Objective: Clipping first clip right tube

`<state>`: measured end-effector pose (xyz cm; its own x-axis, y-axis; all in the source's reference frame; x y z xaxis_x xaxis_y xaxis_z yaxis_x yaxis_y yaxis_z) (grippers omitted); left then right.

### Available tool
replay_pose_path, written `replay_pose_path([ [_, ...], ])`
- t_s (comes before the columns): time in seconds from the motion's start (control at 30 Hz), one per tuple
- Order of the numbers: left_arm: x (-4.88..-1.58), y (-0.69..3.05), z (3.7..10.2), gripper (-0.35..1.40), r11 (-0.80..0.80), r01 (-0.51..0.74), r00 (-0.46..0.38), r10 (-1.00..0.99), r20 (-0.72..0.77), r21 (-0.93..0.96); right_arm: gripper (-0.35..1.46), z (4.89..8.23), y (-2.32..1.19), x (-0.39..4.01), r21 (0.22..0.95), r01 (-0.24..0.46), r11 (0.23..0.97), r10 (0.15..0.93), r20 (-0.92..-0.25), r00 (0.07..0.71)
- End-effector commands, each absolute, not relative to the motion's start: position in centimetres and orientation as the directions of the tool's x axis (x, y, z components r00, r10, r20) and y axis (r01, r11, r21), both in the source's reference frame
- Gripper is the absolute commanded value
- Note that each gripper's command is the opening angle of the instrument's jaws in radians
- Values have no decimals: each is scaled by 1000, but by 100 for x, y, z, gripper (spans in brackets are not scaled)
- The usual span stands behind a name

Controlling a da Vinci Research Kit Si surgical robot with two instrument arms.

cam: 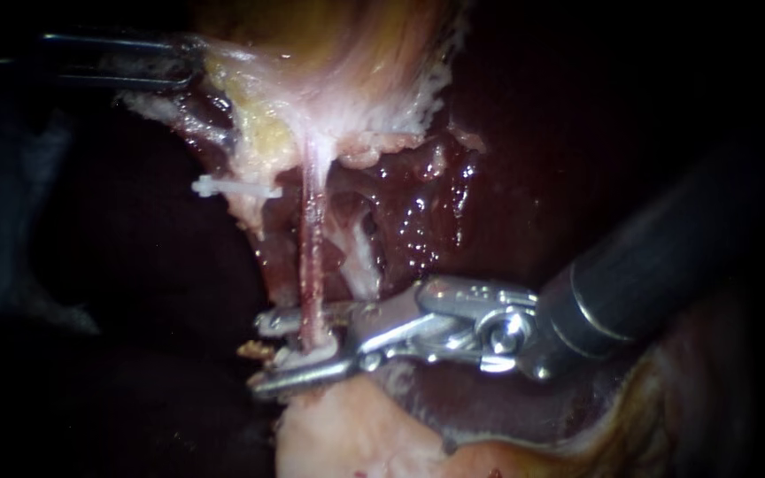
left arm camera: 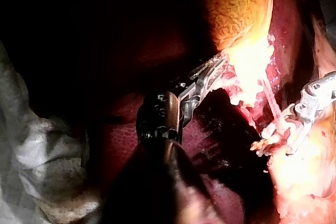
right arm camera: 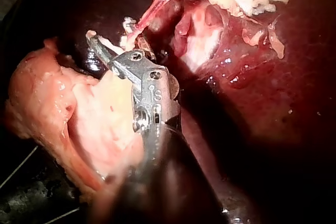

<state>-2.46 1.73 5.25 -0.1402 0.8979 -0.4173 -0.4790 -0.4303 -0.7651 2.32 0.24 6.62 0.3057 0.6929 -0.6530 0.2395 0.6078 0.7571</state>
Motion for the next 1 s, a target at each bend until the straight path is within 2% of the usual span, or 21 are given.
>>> replay_pose_path([
  [0.03, -246, 173, 525, -35, -431, -478, -140, 898, -418, -765, 49, 658, 22, 232, 755, 250, 606, 692, -655, 303],
  [0.37, -246, 173, 525, -35, -431, -478, -141, 898, -417, -766, 48, 629, 19, 236, 760, 316, 567, 709, -646, 282],
  [0.6, -246, 173, 525, -35, -431, -478, -141, 898, -417, -766, 46, 629, 21, 235, 769, 311, 559, 717, -637, 284],
  [1.0, -246, 173, 525, -35, -431, -478, -141, 898, -417, -766, 32, 638, 29, 233, 788, 287, 545, 736, -613, 287],
])
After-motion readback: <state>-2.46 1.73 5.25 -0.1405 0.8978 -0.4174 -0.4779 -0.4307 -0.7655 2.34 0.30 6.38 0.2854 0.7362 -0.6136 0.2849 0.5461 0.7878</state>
